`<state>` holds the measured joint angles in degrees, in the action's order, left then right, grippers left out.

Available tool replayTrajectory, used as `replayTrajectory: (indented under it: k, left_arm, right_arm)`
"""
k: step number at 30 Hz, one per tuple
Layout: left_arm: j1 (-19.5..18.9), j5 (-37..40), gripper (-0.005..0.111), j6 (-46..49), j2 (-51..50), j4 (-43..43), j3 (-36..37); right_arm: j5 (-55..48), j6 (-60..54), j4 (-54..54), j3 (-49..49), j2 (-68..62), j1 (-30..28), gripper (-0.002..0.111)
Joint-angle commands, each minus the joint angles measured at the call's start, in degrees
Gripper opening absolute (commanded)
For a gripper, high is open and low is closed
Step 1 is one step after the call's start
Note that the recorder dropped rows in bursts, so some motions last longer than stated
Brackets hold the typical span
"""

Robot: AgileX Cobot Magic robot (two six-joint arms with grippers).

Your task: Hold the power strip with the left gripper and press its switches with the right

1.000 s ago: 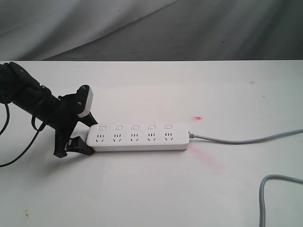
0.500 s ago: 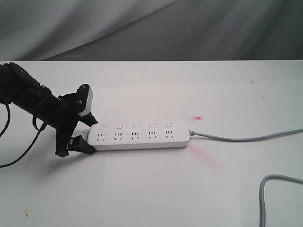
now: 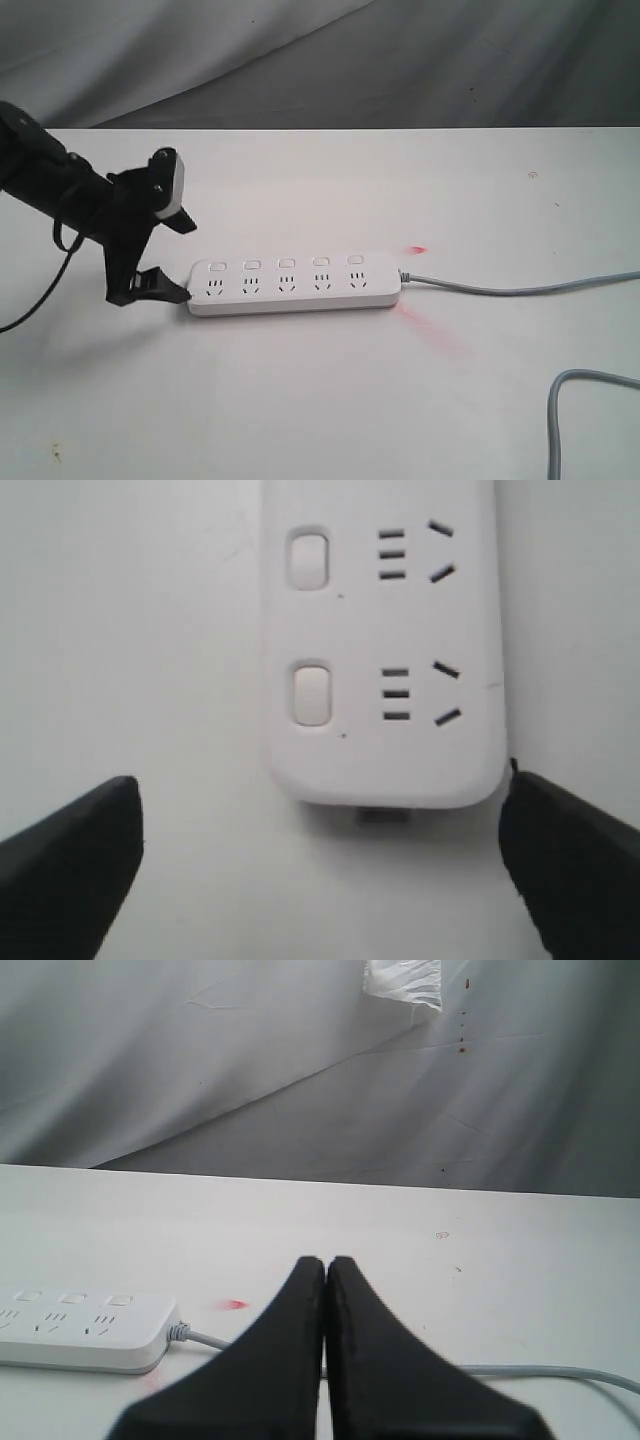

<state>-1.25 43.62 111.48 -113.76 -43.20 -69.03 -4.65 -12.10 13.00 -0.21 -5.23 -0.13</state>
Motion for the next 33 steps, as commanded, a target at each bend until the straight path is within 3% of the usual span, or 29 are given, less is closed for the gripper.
replayTrajectory:
  k: [1, 6, 8, 12, 15, 19, 30, 33]
  left_arm:
    - [-0.09, 1.76, 0.090, -15.44, 10.12, 4.93, 0.07]
    - [-0.09, 1.49, 0.089, -44.82, 22.29, 11.82, 0.07]
    - [-0.09, 2.21, 0.084, -52.42, 26.69, 16.09, 0.07]
    - [-0.09, 5.92, 0.053, -60.41, 36.48, 22.78, 0.07]
    - [-0.09, 9.13, 0.026, -62.76, 43.32, 23.14, 0.07]
    - [-0.09, 12.95, 0.000, -68.20, 52.51, 21.93, 0.07]
    - [-0.09, 17.70, 0.001, -82.95, 76.64, 19.09, 1.42]
    - [-0.09, 18.57, 0.001, -84.08, 81.63, 23.88, 3.22]
  right_arm:
    - [0.00, -0.03, -0.47, 0.21, 0.23, -0.51, 0.000]
    - [0.00, -0.03, -0.47, 0.21, 0.23, -0.51, 0.000]
    - [0.00, -0.03, -0.47, 0.21, 0.23, -0.51, 0.000]
    - [0.00, -0.03, -0.47, 0.21, 0.23, -0.51, 0.000]
    - [0.00, -0.03, -0.47, 0.21, 0.23, -0.51, 0.000]
    - [0.00, 0.11, -0.47, 0.21, 0.23, -0.51, 0.000]
    - [0.00, 0.11, -0.47, 0.21, 0.23, -0.51, 0.000]
    - [0.00, 0.11, -0.47, 0.21, 0.23, -0.51, 0.000]
